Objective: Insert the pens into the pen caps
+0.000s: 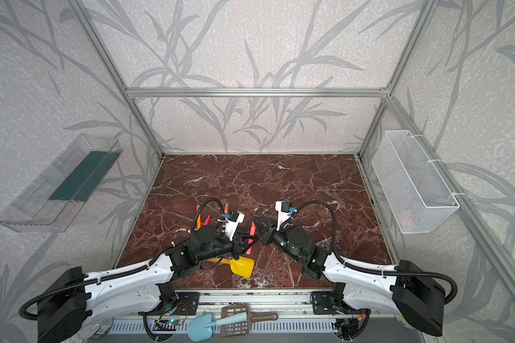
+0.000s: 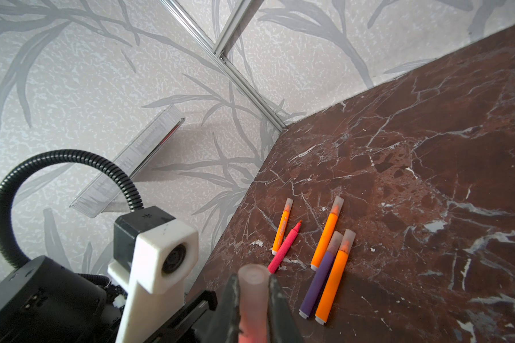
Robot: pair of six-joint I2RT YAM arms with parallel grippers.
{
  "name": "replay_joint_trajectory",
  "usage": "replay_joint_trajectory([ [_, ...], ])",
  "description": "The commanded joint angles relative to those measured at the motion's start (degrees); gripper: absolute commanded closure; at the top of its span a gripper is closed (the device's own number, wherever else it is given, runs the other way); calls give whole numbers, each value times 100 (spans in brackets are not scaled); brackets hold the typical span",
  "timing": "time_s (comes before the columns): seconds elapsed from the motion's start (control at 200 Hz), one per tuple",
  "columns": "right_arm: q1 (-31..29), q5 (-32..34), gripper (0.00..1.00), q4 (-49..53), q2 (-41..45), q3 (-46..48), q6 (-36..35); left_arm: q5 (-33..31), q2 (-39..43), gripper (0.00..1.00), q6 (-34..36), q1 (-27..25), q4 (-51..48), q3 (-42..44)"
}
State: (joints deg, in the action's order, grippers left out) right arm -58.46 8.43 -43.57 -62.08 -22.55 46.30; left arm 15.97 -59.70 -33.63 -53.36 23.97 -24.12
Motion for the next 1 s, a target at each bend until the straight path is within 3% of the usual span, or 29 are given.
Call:
replay_joint_trajectory([
  [0.0, -252, -760, 100, -140, -45, 103, -146, 143, 90, 100, -37, 80, 770, -66],
  [0.145, -291, -724, 98, -130, -71, 99, -233, 212, 113, 100, -80, 111, 866, -27],
  [0.275, -289, -501, 89, -66, 27, 210, -220, 214, 161, 100, -96, 129, 859, 3],
  [0.74, -295, 360, 39, 1517, 1667, 147, -712, 256, 127, 100, 402, 144, 488, 30],
  [0.885, -289, 966, 37, 2599, 1691, -483, -688, 324, 128, 100, 694, 125, 387, 71],
  [0.995, -289, 1021, 37, 2734, 1363, -790, -650, 315, 166, 100, 842, 123, 313, 98],
])
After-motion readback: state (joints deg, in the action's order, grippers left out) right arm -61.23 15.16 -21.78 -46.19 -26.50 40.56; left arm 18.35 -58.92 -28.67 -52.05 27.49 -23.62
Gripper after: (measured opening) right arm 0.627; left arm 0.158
